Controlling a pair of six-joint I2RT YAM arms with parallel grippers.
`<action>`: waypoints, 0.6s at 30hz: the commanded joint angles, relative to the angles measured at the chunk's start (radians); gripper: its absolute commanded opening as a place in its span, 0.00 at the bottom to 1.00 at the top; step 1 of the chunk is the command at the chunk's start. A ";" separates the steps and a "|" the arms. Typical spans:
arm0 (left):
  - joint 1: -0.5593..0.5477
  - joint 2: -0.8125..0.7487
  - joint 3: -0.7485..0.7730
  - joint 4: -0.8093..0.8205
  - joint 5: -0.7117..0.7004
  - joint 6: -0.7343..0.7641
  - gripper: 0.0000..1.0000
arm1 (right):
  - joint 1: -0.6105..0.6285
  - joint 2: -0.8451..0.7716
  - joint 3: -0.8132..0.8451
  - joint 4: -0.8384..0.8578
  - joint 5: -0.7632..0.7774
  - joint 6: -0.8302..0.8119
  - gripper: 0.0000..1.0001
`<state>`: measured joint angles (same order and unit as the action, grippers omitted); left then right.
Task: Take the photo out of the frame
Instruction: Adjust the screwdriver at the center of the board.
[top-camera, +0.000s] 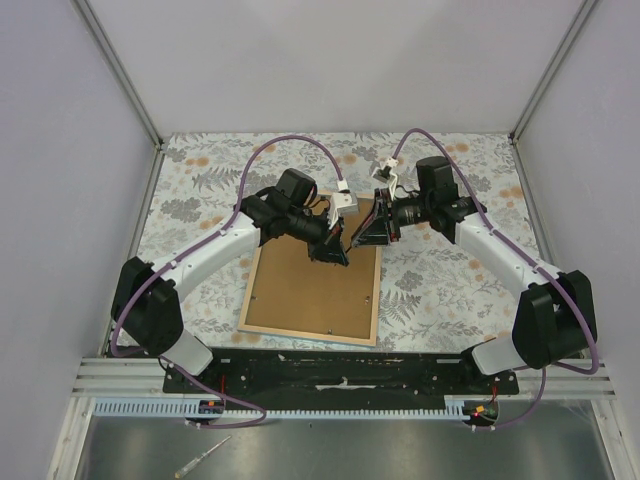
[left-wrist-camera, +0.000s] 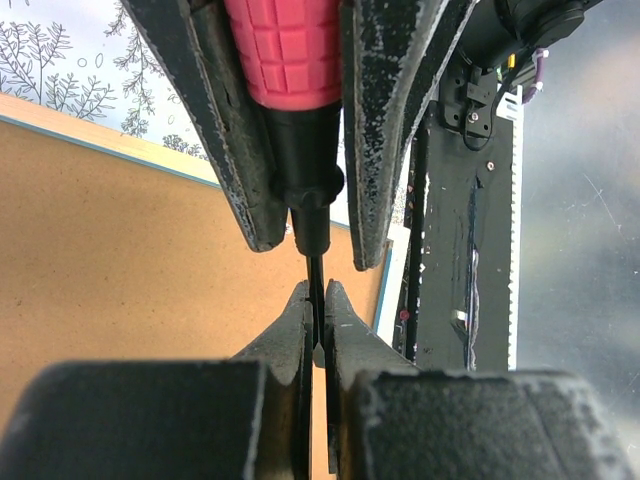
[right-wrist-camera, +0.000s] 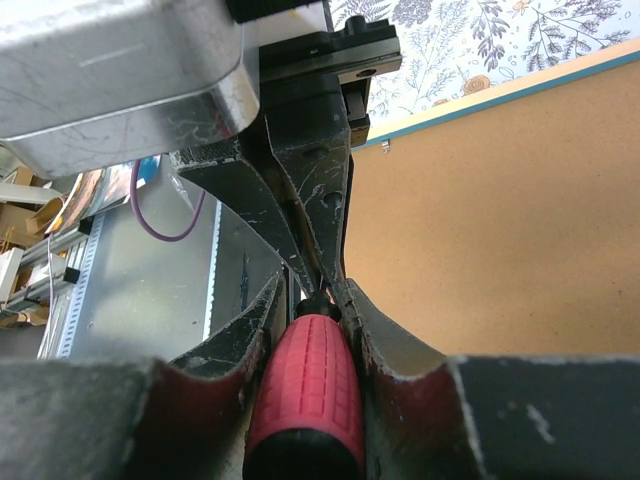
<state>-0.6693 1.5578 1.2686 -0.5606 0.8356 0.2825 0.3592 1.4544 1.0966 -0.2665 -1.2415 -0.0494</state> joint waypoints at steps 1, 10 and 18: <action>-0.024 -0.025 0.015 0.057 0.057 0.052 0.02 | 0.018 0.009 0.034 -0.007 0.013 -0.010 0.00; 0.025 -0.079 0.011 0.067 -0.027 0.050 0.89 | -0.002 -0.064 0.031 -0.022 0.154 -0.061 0.00; 0.266 -0.142 -0.012 0.068 -0.269 0.070 0.92 | -0.046 -0.167 0.048 -0.109 0.468 -0.132 0.00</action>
<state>-0.4831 1.4582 1.2682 -0.5201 0.7681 0.3054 0.3176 1.3602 1.0996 -0.3363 -0.9592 -0.1207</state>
